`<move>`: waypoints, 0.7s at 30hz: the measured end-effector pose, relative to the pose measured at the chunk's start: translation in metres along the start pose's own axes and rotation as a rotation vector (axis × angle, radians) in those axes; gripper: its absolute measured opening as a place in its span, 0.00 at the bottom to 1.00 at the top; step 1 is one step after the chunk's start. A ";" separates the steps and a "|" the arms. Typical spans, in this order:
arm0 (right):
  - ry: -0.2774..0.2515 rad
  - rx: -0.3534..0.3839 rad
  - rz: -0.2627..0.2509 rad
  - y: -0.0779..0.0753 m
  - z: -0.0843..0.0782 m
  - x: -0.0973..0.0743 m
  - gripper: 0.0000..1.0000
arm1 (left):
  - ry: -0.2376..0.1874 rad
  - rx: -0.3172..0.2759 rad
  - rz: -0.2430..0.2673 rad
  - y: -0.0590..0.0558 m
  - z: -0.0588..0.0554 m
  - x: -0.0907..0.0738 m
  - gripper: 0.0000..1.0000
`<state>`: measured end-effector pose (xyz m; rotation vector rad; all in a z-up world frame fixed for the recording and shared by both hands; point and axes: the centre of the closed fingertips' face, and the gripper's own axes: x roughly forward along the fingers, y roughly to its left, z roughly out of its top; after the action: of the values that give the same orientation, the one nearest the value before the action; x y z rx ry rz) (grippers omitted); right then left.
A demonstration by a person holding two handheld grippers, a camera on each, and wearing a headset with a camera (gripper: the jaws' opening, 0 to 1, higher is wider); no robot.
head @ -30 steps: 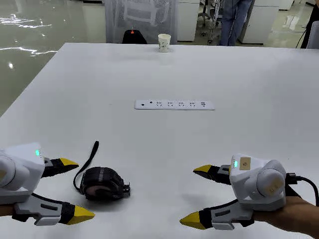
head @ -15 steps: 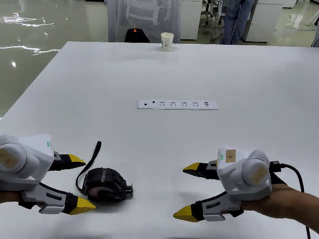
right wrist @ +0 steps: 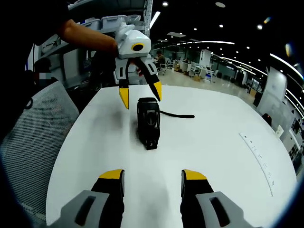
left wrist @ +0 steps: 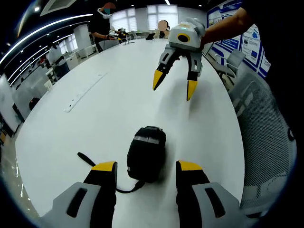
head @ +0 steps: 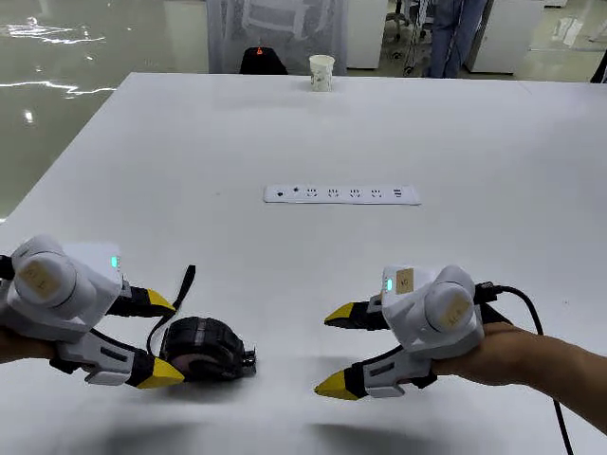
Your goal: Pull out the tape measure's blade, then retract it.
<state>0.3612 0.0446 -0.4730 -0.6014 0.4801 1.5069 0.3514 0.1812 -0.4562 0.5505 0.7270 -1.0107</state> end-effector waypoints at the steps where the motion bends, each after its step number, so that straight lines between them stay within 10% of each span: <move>1: 0.004 -0.004 0.003 0.000 0.000 0.002 0.44 | 0.004 0.002 -0.005 0.000 -0.001 0.001 0.44; 21: 0.065 0.012 0.077 -0.004 0.011 0.044 0.27 | 0.087 0.080 -0.068 0.002 -0.007 0.010 0.34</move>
<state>0.3648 0.0854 -0.4917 -0.6297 0.5678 1.5599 0.3546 0.1811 -0.4683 0.6462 0.7896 -1.0877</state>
